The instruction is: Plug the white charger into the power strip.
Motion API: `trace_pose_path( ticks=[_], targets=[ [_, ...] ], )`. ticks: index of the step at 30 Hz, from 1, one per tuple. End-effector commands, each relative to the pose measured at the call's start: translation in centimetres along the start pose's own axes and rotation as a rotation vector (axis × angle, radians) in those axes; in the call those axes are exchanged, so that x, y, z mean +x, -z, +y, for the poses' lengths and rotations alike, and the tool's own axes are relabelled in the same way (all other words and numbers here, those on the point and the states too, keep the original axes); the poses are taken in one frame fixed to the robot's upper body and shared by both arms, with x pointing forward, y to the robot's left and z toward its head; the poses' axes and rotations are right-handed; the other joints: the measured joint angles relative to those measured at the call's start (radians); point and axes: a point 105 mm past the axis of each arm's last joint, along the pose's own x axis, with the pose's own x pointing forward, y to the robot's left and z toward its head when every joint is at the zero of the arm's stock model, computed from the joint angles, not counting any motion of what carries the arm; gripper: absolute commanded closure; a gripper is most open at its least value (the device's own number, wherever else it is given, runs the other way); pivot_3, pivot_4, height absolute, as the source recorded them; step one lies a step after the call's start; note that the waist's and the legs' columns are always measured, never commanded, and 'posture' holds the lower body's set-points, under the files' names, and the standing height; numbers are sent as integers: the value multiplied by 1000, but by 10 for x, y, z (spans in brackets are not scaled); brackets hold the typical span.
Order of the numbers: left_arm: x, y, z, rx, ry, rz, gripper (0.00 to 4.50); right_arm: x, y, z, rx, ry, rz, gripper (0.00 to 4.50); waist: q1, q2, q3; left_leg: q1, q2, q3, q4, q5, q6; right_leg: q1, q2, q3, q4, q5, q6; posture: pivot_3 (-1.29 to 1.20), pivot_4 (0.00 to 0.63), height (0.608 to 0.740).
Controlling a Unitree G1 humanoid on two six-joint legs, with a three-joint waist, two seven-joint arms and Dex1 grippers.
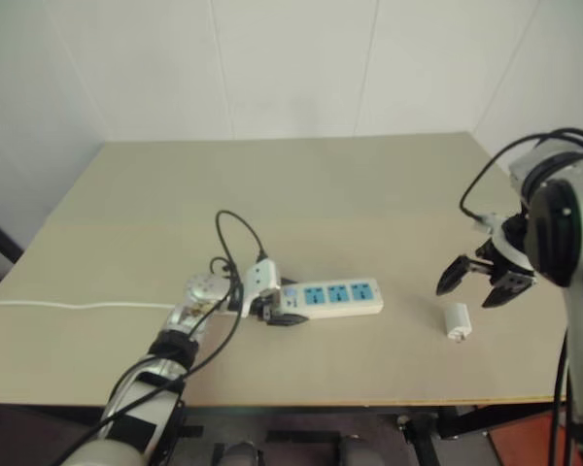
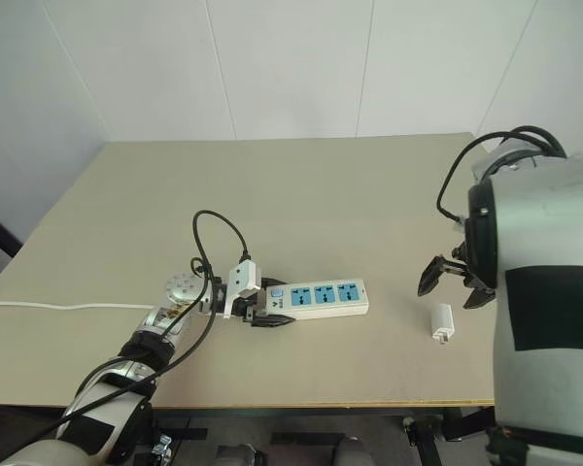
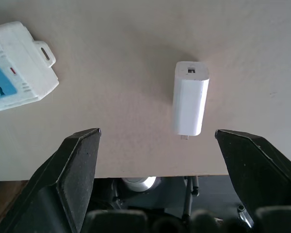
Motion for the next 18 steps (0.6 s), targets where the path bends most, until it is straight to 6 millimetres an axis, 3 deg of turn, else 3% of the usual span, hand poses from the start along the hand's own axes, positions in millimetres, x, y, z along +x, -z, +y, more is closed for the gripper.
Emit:
trace_pose_path(
  ticks=[1,10,18],
  targets=[
    [7,16,-14,-47,44,43,1177,6,7,-3,55,-10,20,43,0,0,0,0,0,0,0,0,0,0,0,0,0,0,0,0,150,740],
    [3,16,-12,-44,41,51,1177,31,7,-7,56,-20,18,43,-3,0,0,0,0,0,0,0,0,1,0,0,-1,0,0,0,150,740],
    [0,15,-12,-44,41,56,1177,40,3,-8,32,-14,-1,43,-8,0,0,1,0,0,0,0,0,1,0,0,-1,0,0,0,150,740]
  ],
)
